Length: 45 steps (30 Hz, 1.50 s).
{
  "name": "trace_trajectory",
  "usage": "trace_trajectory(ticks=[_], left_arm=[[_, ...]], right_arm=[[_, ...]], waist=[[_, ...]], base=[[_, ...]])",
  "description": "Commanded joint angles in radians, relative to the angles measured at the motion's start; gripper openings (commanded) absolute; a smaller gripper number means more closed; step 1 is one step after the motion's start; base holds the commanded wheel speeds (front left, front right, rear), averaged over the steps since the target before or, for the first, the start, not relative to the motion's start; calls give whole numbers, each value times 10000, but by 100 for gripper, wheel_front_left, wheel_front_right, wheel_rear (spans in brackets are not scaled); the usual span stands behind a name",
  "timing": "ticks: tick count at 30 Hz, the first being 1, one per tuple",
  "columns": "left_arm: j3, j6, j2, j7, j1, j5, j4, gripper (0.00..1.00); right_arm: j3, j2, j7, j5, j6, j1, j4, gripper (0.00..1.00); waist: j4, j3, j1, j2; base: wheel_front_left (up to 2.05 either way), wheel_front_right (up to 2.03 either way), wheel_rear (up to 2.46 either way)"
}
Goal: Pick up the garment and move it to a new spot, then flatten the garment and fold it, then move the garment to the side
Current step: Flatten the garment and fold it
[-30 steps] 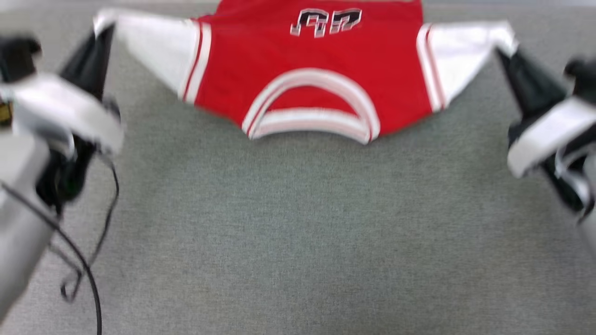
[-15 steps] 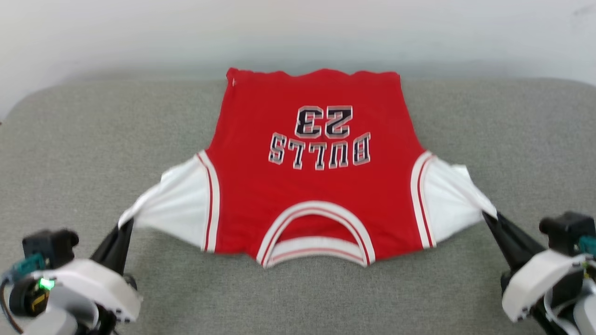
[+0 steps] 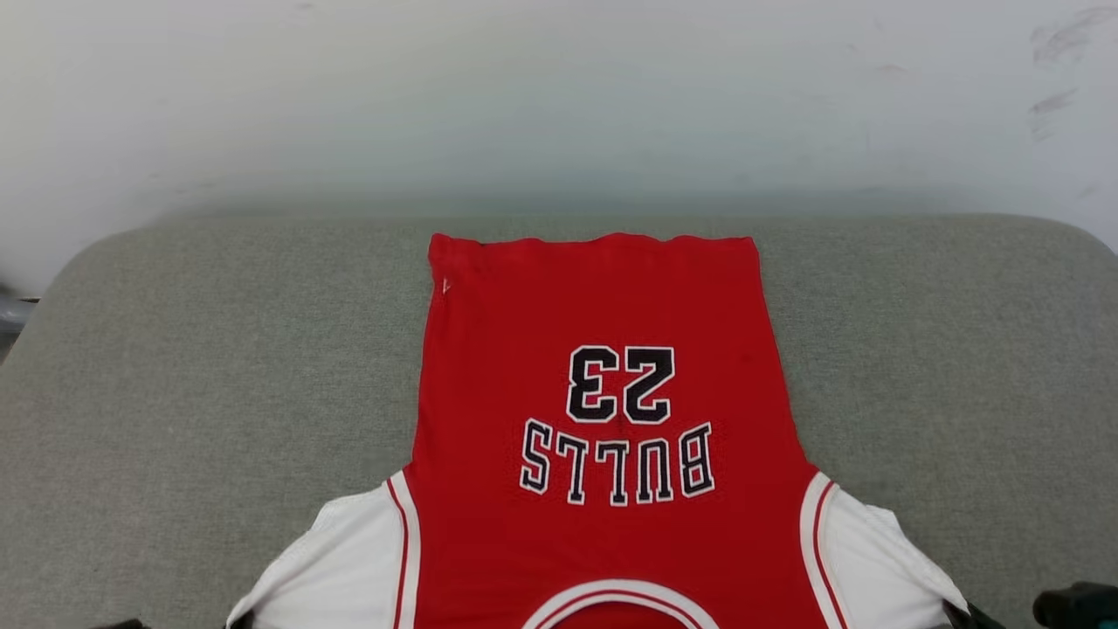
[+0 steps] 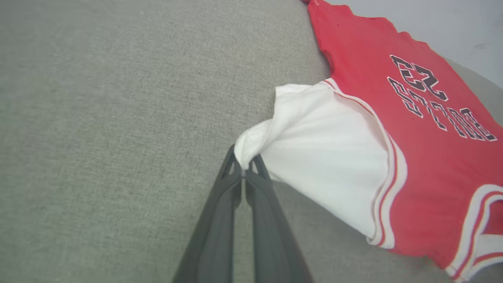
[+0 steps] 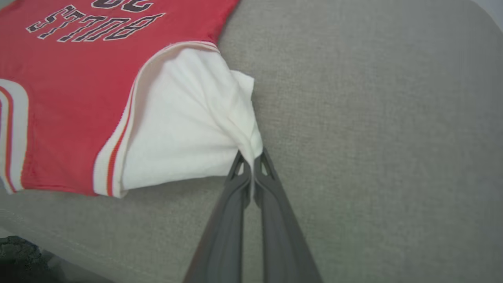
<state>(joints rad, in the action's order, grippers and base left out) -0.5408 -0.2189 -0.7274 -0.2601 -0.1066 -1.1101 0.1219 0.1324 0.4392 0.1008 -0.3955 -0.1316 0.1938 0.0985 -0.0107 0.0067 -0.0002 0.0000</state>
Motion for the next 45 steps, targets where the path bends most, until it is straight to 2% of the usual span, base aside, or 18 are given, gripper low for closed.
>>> trace_trajectory(ticks=[1,7,10,11,12,13,21,29,36,41,45], left_arm=[[128,17,81,-75,-352,-4,79,0],[186,178,346,-75,-894,162,394,0],[140,223,463,-75,-744,269,441,0],[133,245,494,-75,-690,294,444,0],[143,245,523,-75,-633,369,426,0],[142,256,561,-75,-592,401,407,0],[73,250,768,-74,-64,1005,-9,0],[62,274,925,-74,745,1578,-430,0],[52,335,1304,-72,1604,2228,-807,0],[87,501,1758,-65,2116,2631,-903,0],[205,637,2152,-65,2467,2968,-909,0]], right_arm=[[-205,16,55,62,20,352,84,0],[-230,176,174,-341,20,1106,702,0],[-213,70,125,-530,20,930,757,0],[-211,49,106,-569,20,845,733,10],[-199,51,74,-595,20,754,696,43],[-216,59,2,-559,20,642,611,100],[-903,61,-215,-330,17,-463,-555,100],[-1481,739,820,-420,17,-3265,-1613,100],[-624,1873,3120,-743,15,-6544,-953,100],[221,2262,5377,-1022,18,-8667,120,100],[732,2285,7305,-1138,15,-9953,1102,100]], waist=[[13,-63,2,0],[100,-85,2,0],[129,-78,2,0],[134,-77,2,0],[140,-73,2,0],[144,-69,2,0],[353,259,2,0],[876,1048,2,0],[1658,2244,2,0],[2153,3095,2,0],[2472,3699,2,0]], base=[[0,0,0],[0,0,0],[0,0,0],[0,0,0],[0,0,0],[0,0,0],[0,0,0],[0,0,0],[0,0,0],[0,0,0],[0,0,0]])
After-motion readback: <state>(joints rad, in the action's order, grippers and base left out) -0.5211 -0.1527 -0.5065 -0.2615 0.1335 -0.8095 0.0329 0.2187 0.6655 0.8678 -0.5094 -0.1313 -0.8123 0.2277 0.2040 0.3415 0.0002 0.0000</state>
